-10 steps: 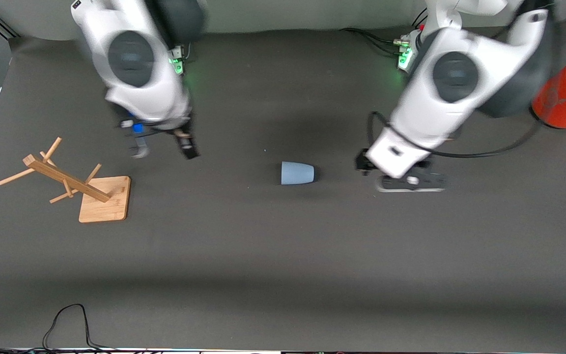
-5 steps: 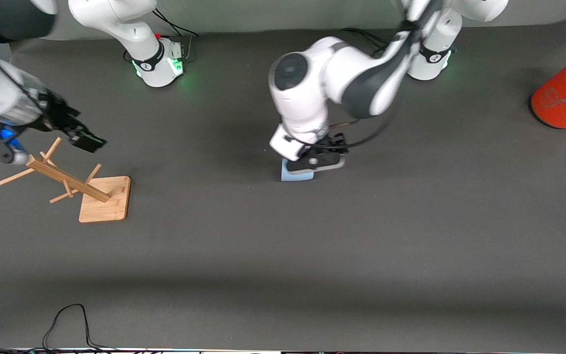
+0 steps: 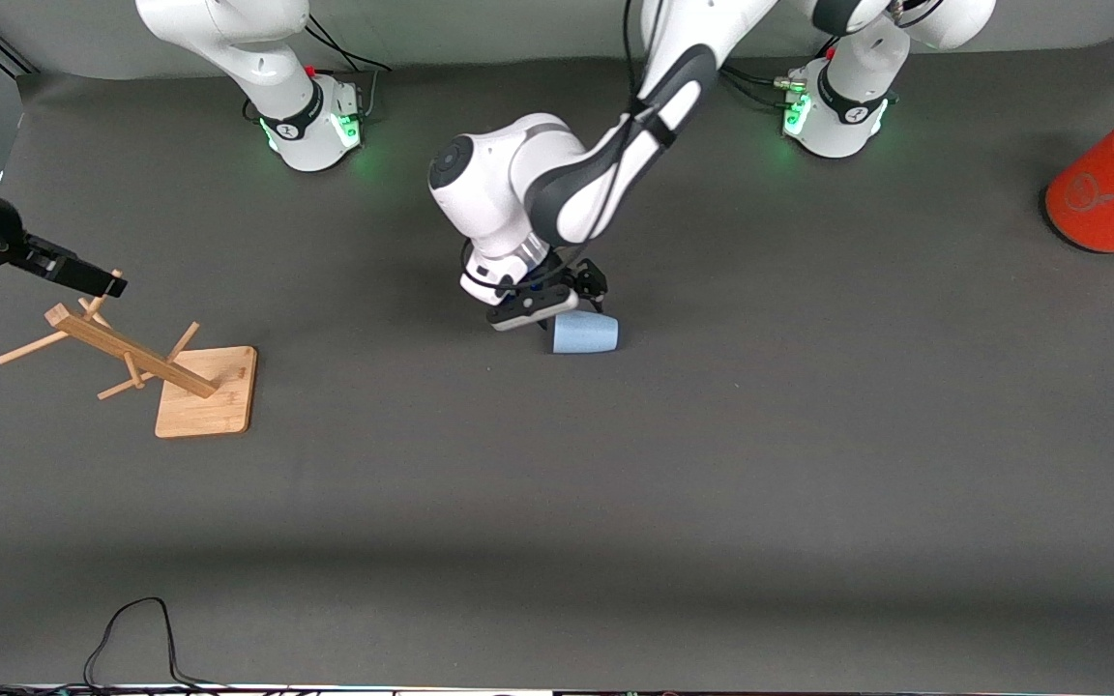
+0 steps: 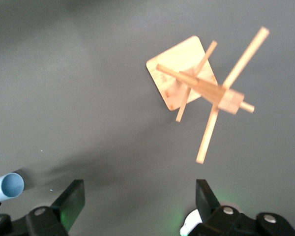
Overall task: Rotate and upright cup with both arms
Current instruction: 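Grasp the rim of the lying cup with the left gripper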
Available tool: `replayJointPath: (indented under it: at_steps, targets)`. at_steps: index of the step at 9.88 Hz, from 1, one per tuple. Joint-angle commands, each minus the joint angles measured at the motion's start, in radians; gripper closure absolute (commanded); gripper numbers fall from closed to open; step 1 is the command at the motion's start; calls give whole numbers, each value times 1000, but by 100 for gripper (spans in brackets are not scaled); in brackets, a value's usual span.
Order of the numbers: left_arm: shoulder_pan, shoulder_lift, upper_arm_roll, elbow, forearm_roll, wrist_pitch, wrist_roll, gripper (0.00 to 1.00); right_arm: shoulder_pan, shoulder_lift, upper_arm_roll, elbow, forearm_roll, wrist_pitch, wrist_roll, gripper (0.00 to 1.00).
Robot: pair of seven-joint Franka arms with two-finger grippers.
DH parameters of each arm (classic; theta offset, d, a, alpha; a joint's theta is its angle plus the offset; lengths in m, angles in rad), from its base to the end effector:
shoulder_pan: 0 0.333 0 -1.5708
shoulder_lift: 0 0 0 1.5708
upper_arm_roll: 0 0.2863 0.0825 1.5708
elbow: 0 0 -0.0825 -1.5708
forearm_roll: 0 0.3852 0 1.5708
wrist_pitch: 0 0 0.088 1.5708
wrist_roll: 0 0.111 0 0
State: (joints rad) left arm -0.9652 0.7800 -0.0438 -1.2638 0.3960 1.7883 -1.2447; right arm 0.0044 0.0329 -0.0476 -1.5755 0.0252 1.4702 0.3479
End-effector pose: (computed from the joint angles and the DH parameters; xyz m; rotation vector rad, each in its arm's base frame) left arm 0.4077 -0.5709 0.2523 -2.7505 -0.1490 -0.2799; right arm 0.5514 -0.0205 0.5624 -3.0720 0.6074 0.2198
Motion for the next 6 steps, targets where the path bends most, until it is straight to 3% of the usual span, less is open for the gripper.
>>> replayJointPath:
  at_steps: [1,4,6]
  targets:
    - [-39,79,22,76,27,-27,-16,0,-3,-25,5,-49,-13,82,-180,0]
    - [-40,104,22,77,46,-41,-16,8,-1,-10,0,-75,-33,163,-288,0]
    - [-36,123,25,78,50,-46,-16,32,3,-22,0,-132,-44,222,-315,0]
